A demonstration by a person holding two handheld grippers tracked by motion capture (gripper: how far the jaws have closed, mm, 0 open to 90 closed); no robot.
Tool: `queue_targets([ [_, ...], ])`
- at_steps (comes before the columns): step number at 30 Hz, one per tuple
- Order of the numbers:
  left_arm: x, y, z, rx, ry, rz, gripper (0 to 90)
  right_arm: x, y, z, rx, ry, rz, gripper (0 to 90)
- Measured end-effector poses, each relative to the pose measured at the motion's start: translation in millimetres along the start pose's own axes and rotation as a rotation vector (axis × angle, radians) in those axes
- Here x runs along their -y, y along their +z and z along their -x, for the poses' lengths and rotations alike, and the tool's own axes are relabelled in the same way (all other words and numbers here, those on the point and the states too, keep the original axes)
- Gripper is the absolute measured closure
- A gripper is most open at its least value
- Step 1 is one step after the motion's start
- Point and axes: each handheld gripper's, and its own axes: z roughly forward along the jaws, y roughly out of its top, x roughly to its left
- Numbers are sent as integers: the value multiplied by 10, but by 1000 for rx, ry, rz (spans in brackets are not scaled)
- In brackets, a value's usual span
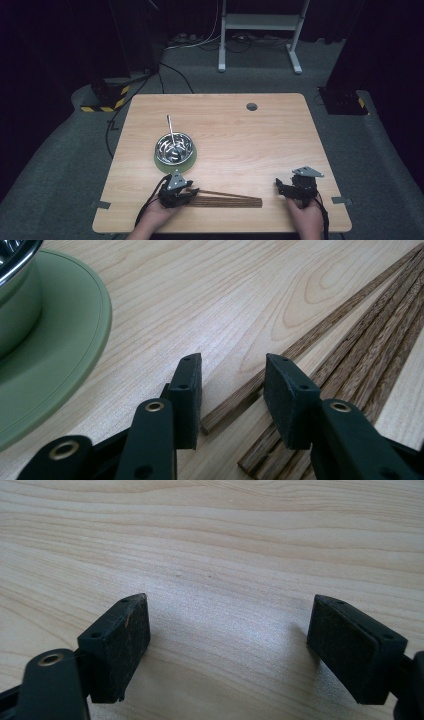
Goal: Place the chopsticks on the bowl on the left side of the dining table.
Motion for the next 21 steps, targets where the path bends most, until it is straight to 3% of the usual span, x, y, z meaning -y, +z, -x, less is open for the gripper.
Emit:
queue_targets([
  [7, -5, 7, -4, 11, -3, 3, 576, 2, -3, -3, 0, 0, 1, 180],
  [11, -31, 33, 9, 9, 17, -8, 534, -2, -17, 0, -12, -2, -14, 183],
  [18, -46, 47, -28, 33, 2, -3, 568, -2, -16, 1, -13, -3, -13, 186],
  [21, -65, 71, -15, 38, 35, -7, 569, -4, -12, -3, -14, 3, -11, 197],
])
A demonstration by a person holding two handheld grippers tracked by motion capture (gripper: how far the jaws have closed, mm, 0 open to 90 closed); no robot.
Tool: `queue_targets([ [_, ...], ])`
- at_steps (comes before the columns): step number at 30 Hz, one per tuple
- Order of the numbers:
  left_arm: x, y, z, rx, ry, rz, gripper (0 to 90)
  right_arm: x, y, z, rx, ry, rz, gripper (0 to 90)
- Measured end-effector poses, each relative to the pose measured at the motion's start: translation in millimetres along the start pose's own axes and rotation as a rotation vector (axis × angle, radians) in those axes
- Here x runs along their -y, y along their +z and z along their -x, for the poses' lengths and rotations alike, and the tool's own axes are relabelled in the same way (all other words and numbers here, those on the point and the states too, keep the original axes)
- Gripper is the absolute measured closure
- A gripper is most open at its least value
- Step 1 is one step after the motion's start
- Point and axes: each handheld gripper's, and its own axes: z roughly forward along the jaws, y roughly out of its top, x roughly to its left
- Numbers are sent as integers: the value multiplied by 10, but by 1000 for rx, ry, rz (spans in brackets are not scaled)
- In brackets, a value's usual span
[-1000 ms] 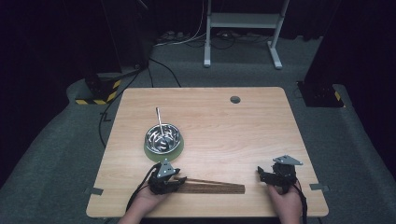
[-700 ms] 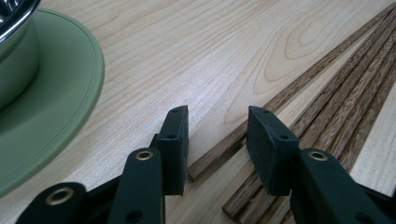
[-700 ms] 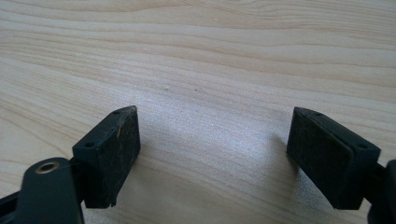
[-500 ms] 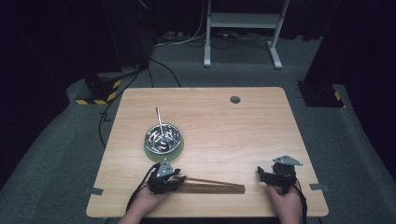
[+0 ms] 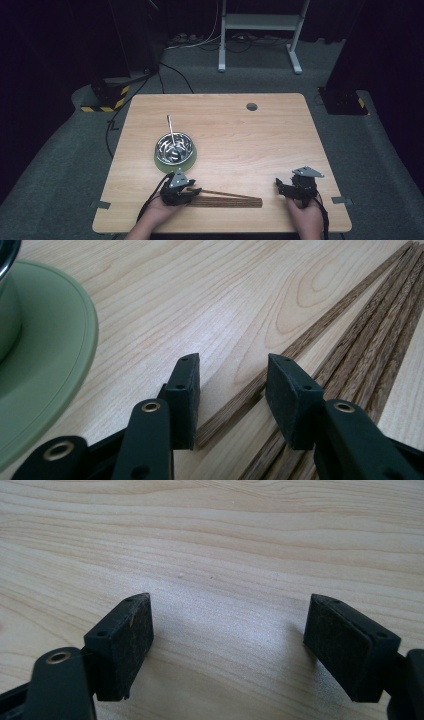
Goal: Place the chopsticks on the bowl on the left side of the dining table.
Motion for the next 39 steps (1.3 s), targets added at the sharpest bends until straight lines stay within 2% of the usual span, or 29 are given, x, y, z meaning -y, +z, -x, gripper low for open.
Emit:
queue_targets([
  [3, -9, 9, -7, 3, 10, -2, 567, 1, 14, -7, 7, 1, 15, 206],
  [8, -11, 17, -17, 22, 2, 4, 571, -2, 17, -3, 7, -1, 21, 225],
  [12, -11, 20, -15, 23, -5, 6, 577, -9, 9, 9, 2, -3, 8, 234],
  [15, -7, 13, -18, 14, -5, 4, 594, -5, 13, 7, 11, 9, 21, 247],
  [16, -1, 8, -13, -1, -23, 8, 596, -1, 13, 13, 8, 4, 25, 247],
  [19, 1, 5, -17, -4, -29, 9, 597, 7, -13, 31, -3, 2, 8, 247],
  [20, 2, 4, -17, -3, -28, 10, 597, 12, -2, -3, 21, 15, 23, 247],
  [21, 2, 4, -17, -3, -28, 10, 597, 12, -2, -3, 21, 15, 23, 247],
  [23, 0, 7, -12, -5, -18, 8, 597, 2, -8, 16, 3, 10, 11, 265],
  [25, -3, 9, -12, -7, -2, 7, 600, 3, -10, 14, 8, 2, 11, 273],
  [29, 0, 10, 8, -13, -3, 7, 638, -5, 1, -9, 17, 6, 15, 279],
  [30, 0, 11, 22, -19, 23, 6, 672, -1, 12, -15, 23, 14, 29, 279],
  [32, -1, 11, 23, -17, 29, 4, 684, -2, 7, -12, 19, 10, 23, 279],
  [35, 1, 8, 11, -10, 19, 6, 728, 0, 8, -19, 25, 16, 26, 279],
  [39, 4, 7, 21, -17, 27, 7, 754, 4, 7, -21, 26, 15, 28, 279],
])
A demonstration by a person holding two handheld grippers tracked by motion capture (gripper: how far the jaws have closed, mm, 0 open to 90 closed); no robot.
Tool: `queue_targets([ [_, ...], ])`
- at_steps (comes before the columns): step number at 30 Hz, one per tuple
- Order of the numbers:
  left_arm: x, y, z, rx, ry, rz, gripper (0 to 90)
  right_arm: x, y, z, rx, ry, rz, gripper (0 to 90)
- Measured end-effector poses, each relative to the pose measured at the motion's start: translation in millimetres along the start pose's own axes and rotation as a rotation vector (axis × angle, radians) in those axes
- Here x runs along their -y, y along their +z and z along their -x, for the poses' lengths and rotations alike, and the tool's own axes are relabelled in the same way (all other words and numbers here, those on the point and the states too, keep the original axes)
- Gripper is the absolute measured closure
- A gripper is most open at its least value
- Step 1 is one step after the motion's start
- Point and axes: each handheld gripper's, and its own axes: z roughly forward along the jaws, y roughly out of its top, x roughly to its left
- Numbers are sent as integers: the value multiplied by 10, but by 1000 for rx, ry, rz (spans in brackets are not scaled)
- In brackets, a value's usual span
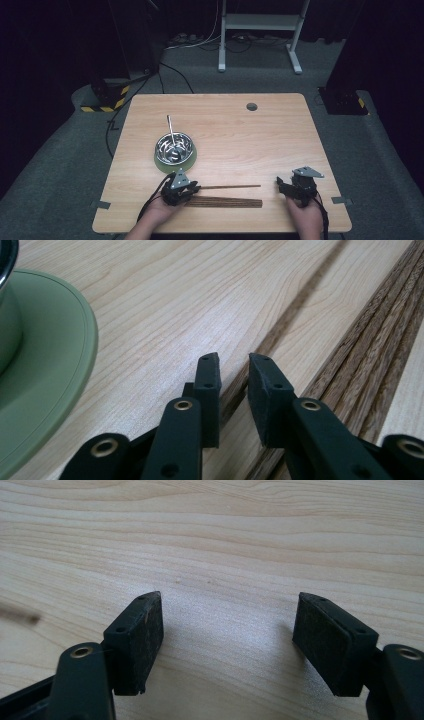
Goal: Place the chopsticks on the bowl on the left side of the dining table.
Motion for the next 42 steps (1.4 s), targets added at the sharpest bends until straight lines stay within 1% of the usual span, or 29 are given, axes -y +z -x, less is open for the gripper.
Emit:
queue_targets([
  [1, 0, -1, 1, 1, 2, 0, 773, 2, 1, 3, 2, -6, 4, 279],
  [3, -1, -2, -6, 3, 1, -1, 781, 2, 1, 3, 1, -6, 3, 279],
  [5, 2, -5, -20, 5, -8, -1, 808, 2, 1, 3, 1, -5, 3, 279],
  [6, 1, -8, -27, 5, -5, -2, 808, 2, 1, 3, 1, -5, 3, 279],
  [7, 7, -22, -27, -8, 14, -7, 825, 1, -2, -4, -1, 2, 0, 280],
  [8, 7, -22, -27, -8, 14, -7, 828, 1, -2, -4, -1, 2, 0, 280],
  [9, 13, -35, -39, -17, 22, -11, 827, 2, -3, -5, -3, -1, 1, 280],
  [10, 23, -48, -60, -22, 19, -12, 827, 2, -3, -5, -3, -1, 1, 280],
  [11, 48, -75, -113, -22, 7, -9, 829, 2, -3, -4, -4, 0, 0, 280],
  [13, 70, -104, -166, -27, 5, -10, 829, 2, -5, -8, -6, 3, -3, 280],
  [18, 106, -149, -231, -29, -5, -9, 828, 2, -5, -8, -7, 2, -2, 280],
  [19, 114, -159, -256, -24, -17, -10, 825, 2, -5, -8, -7, 1, -2, 280],
  [20, 114, -159, -256, -24, -17, -10, 815, 2, -5, -8, -7, 1, -2, 280],
  [22, 111, -152, -249, -25, -13, -8, 759, 2, -5, -9, -7, 1, -2, 280],
  [23, 104, -145, -235, -36, -9, -9, 759, 2, -5, -8, -7, 1, -2, 280],
  [24, 94, -131, -227, -38, -7, -7, 745, 2, -5, -8, -7, 0, -2, 280],
  [26, 66, -96, -213, -46, -18, -6, 727, 2, -5, -8, -7, 1, -2, 280],
  [27, 27, -50, -211, -37, -18, -9, 717, 2, -5, -9, -7, 1, -2, 280],
  [28, 27, -50, -211, -37, -18, -9, 714, 2, -5, -9, -7, 1, -2, 280],
  [30, 11, -19, -207, -34, -20, 0, 740, 1, -12, -8, -11, -2, -9, 281],
  [31, 12, -20, -208, -40, -31, 0, 740, 2, -11, -7, -9, -5, -6, 281],
  [32, 15, -25, -221, -38, -35, -1, 759, 2, -12, -6, -10, -7, -7, 281],
  [33, 23, -33, -233, -39, -49, 0, 792, 4, -10, -3, -8, -15, -3, 282],
  [34, 23, -33, -233, -39, -49, 0, 803, 4, -10, -3, -9, -15, -3, 281],
  [38, 27, -39, -253, -31, -67, 1, 826, 4, -10, -3, -10, -16, -4, 282],
  [39, 29, -42, -251, -34, -72, 2, 831, 5, -11, -4, -11, -17, -4, 281],
  [42, 30, -43, -247, -37, -69, 2, 833, 5, -11, -4, -12, -17, -3, 281],
])
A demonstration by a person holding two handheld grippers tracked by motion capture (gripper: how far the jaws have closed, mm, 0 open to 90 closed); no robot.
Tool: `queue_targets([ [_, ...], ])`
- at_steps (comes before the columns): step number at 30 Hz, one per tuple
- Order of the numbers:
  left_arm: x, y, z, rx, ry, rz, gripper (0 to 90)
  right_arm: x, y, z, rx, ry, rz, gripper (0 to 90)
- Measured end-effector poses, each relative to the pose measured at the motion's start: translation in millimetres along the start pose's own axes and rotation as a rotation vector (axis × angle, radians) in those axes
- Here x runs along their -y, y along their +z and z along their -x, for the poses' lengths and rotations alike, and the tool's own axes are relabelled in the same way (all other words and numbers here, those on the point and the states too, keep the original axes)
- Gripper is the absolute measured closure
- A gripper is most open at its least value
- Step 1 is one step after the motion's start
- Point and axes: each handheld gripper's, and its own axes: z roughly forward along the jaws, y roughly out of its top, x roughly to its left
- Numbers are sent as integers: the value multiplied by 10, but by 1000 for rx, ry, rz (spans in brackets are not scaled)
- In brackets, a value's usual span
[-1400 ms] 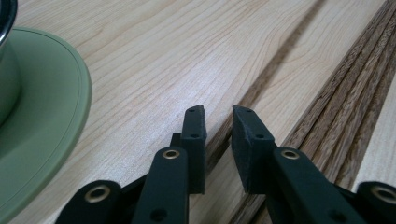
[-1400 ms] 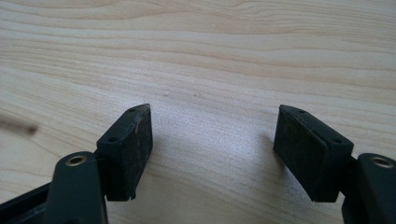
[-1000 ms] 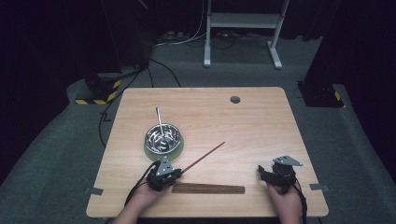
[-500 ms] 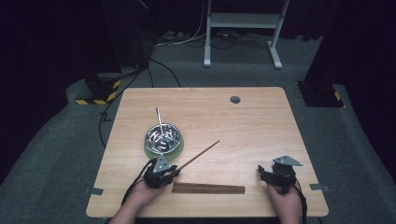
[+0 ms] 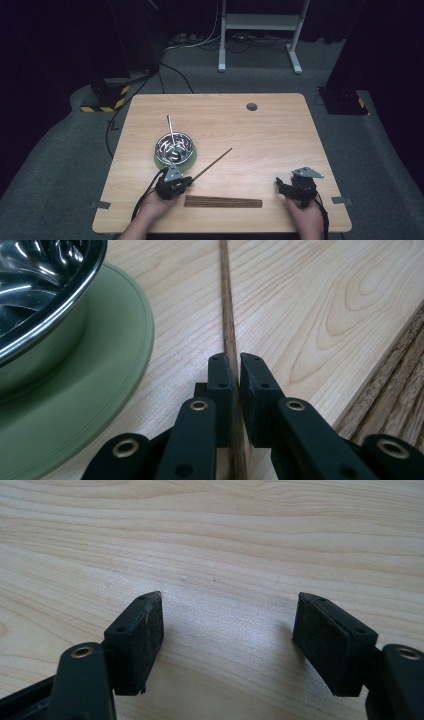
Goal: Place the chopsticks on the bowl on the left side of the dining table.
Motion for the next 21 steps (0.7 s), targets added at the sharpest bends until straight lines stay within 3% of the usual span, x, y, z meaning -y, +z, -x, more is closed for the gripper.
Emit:
queue_targets([
  [15, -1, -199, -37, -24, -12, 118, 837, -2, -4, 0, -9, -2, -7, 282],
  [21, -6, -213, -2, -29, 2, 122, 836, -2, -3, -1, -9, -3, -6, 282],
])
